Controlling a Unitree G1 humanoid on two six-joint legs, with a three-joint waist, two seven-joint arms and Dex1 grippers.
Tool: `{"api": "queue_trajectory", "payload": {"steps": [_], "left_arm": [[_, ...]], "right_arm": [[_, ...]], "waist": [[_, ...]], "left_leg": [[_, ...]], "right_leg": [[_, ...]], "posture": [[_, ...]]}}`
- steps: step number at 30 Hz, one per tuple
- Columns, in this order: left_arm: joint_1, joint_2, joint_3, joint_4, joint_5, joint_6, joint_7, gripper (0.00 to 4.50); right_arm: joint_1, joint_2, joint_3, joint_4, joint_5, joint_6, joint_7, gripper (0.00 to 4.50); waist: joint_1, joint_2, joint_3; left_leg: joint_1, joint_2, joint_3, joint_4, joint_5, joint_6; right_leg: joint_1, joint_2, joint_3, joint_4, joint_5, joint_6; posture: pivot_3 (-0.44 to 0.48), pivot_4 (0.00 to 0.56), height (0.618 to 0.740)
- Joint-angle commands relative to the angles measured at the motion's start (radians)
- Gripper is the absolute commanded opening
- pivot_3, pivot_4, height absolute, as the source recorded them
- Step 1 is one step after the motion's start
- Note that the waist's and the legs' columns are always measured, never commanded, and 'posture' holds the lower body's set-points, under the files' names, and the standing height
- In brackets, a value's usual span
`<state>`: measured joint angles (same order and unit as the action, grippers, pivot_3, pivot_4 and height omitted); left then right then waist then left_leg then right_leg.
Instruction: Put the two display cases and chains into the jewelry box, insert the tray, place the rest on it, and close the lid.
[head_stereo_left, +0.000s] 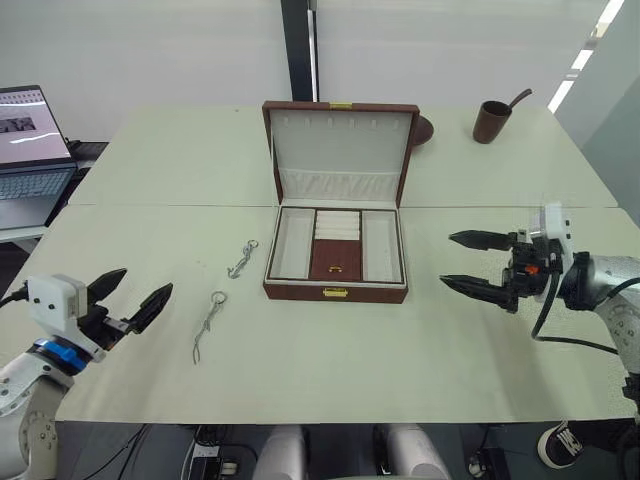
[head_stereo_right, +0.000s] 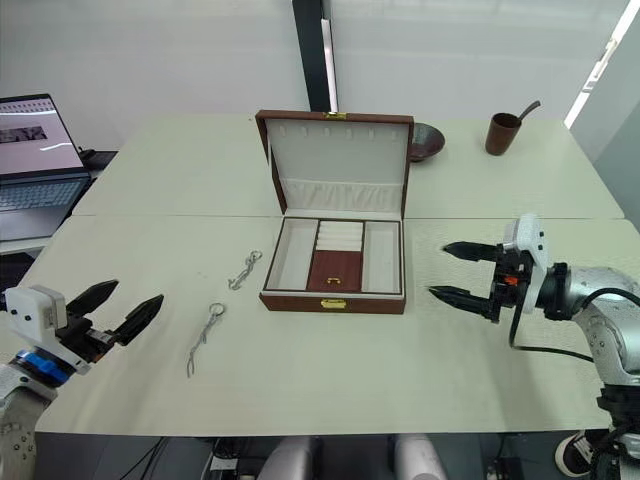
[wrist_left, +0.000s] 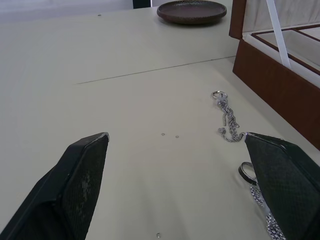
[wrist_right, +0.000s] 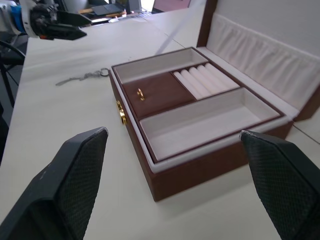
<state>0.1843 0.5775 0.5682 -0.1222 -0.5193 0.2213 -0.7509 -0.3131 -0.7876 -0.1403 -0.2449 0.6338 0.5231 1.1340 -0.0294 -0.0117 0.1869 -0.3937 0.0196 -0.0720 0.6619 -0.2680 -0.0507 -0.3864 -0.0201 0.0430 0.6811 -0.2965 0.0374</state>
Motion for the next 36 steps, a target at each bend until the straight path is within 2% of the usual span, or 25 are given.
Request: {"api": "queue_trajectory", "payload": {"steps": [1, 6, 14, 24, 36], "left_arm": [[0.025, -0.036, -0.024, -0.085, -0.009, 0.013, 0.049, 4.50], [0.105, -0.152, -0.105, -0.182, 0.042, 0.001, 0.142, 4.50], [0.119, -0.217, -0.194, -0.174, 0.142, -0.041, 0.237, 4.50], [0.085, -0.205, -0.257, -0.101, 0.230, -0.081, 0.258, 4.50], [0.063, -0.177, -0.292, -0.037, 0.274, -0.056, 0.265, 4.50]], "right_arm": [[-0.043, 0.016, 0.017, -0.078, 0.042, 0.032, -0.023, 4.48], [-0.090, 0.043, 0.085, -0.140, 0.049, 0.051, -0.029, 4.48], [-0.099, 0.050, 0.127, -0.133, 0.024, 0.032, -0.022, 4.48], [-0.088, 0.046, 0.132, -0.132, 0.015, 0.020, -0.008, 4.48], [-0.063, 0.048, 0.133, -0.131, 0.003, 0.005, -0.013, 4.48]], "waist": [[0.000, 0.000, 0.000], [0.000, -0.001, 0.000], [0.003, -0.002, -0.001], [0.003, -0.002, -0.001], [0.003, -0.001, -0.002]], "left_leg": [[0.000, 0.000, 0.000, 0.000, 0.000, 0.000], [0.000, 0.000, 0.000, 0.000, 0.000, 0.000], [0.000, -0.006, 0.000, 0.000, 0.000, 0.000], [0.000, -0.007, -0.001, 0.000, 0.000, 0.000], [0.001, -0.007, -0.001, 0.000, 0.000, 0.000]], "right_leg": [[0.000, 0.000, 0.000, 0.000, 0.000, 0.000], [0.000, 0.000, 0.000, 0.000, 0.000, 0.000], [0.001, -0.001, 0.000, 0.000, 0.000, 0.000], [0.001, 0.000, -0.001, 0.000, 0.000, 0.000], [0.001, 0.000, -0.001, 0.000, 0.000, 0.000]], "posture": [[0.000, 0.150, 0.740], [0.000, 0.150, 0.740], [0.000, 0.150, 0.740], [0.000, 0.150, 0.740], [0.000, 0.150, 0.740]]}}
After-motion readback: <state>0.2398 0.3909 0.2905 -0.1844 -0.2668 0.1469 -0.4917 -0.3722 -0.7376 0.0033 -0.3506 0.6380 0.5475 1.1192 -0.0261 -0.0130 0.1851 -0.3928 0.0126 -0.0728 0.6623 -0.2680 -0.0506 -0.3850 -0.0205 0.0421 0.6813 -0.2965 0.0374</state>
